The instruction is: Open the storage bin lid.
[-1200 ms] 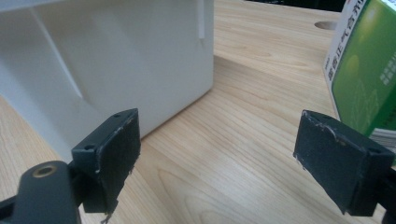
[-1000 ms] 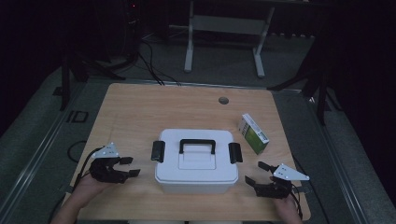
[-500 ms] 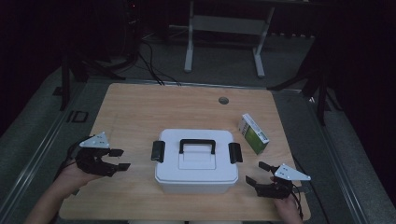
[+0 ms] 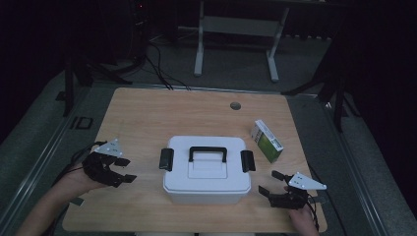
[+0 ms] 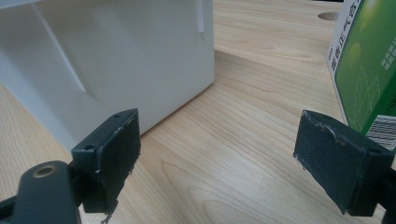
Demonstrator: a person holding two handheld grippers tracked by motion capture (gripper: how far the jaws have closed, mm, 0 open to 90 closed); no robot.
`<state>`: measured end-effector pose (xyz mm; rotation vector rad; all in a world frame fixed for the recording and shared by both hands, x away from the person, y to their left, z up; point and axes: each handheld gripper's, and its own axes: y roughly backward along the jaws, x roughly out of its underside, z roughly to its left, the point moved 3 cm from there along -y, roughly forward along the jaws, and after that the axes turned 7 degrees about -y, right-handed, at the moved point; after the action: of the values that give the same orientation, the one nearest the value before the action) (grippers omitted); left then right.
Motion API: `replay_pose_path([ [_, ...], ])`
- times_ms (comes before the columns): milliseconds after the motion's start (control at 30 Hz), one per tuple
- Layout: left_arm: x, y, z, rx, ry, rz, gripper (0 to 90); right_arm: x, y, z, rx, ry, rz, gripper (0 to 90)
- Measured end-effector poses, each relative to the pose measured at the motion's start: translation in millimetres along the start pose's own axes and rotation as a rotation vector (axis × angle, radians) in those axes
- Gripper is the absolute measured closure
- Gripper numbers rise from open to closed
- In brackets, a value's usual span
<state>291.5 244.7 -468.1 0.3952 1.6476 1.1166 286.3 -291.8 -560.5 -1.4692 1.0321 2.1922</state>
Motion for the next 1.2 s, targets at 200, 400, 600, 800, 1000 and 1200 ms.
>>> replay_pose_path([
  [200, -9.8, 4.9, -1.3, 0.023, -0.035, 0.050, 36.6, 0.0, -0.6, 0.4, -0.005, 0.003, 0.008, 14.1],
  [400, -25.6, 16.0, -0.6, 0.026, -0.048, 0.084, 36.7, 0.2, -1.5, 0.8, -0.010, -0.002, 0.017, 14.1],
  [600, -48.0, 23.9, -2.8, 0.051, -0.097, 0.106, 36.7, 0.6, -2.0, 0.8, -0.010, -0.002, 0.019, 14.1],
  [800, -69.4, 26.0, -3.0, 0.068, -0.129, 0.105, 36.7, 0.4, -1.3, 0.4, -0.012, -0.003, 0.019, 14.1],
  [1000, -93.5, 25.6, -8.8, 0.072, -0.183, 0.134, 36.7, 0.7, -2.0, 0.3, -0.011, -0.001, 0.020, 14.1],
  [1200, -114.0, 23.4, -14.1, 0.082, -0.221, 0.153, 36.7, 1.2, -1.6, 0.0, -0.011, -0.006, 0.021, 14.1],
])
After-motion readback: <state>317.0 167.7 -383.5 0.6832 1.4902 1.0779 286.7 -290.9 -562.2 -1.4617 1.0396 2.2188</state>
